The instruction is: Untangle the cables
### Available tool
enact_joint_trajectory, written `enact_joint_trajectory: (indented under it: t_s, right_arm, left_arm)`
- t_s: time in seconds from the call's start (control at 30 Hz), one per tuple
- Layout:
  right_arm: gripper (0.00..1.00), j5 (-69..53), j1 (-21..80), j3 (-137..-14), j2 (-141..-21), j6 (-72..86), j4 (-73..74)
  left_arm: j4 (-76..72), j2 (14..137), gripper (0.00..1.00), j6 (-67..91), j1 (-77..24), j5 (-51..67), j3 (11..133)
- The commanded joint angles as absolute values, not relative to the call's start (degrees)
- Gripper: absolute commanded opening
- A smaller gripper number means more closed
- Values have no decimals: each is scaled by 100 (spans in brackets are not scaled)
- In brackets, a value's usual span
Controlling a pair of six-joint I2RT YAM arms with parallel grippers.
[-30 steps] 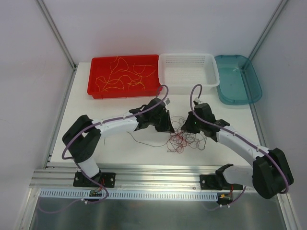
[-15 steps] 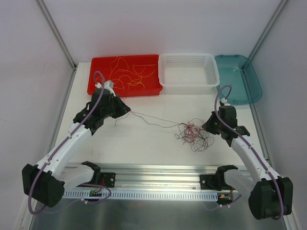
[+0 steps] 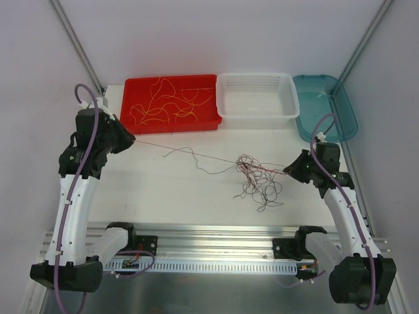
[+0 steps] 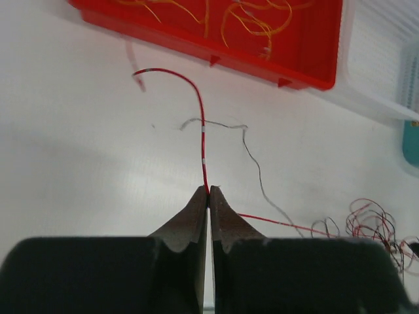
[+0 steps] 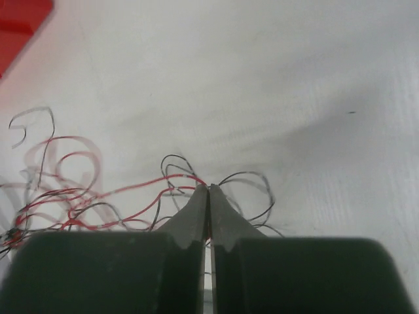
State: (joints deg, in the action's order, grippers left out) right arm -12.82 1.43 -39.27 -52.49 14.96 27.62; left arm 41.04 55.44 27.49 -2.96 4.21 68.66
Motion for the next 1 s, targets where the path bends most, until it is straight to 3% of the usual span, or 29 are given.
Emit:
enact_joint_trajectory:
  t_s: [0.0, 0.13, 0.4, 0.7, 0.97]
  right_arm:
    - [1, -316, -526, -4148, -5150, 1213, 3436]
    - [1, -552, -835, -4245, -5089, 1380, 3463]
    - [1, -632, -1176, -4763, -4975, 1617, 3674]
    - [1, -1080, -2370, -6916, -5396, 1810, 4122]
    - [1, -2406, -2769, -7233, -5589, 1838, 3806]
  left_arm:
    - [4491, 5493, 0, 1891, 298, -1379, 7628]
    - [4597, 5476, 0, 1767, 387, -1670, 7743]
    - [4597, 5396, 0, 1723, 404, -1871, 6654]
    - [4509, 5599, 0, 1845, 737, -2347, 6144]
    - [4070, 5642, 0, 2144, 1266, -1567, 5626]
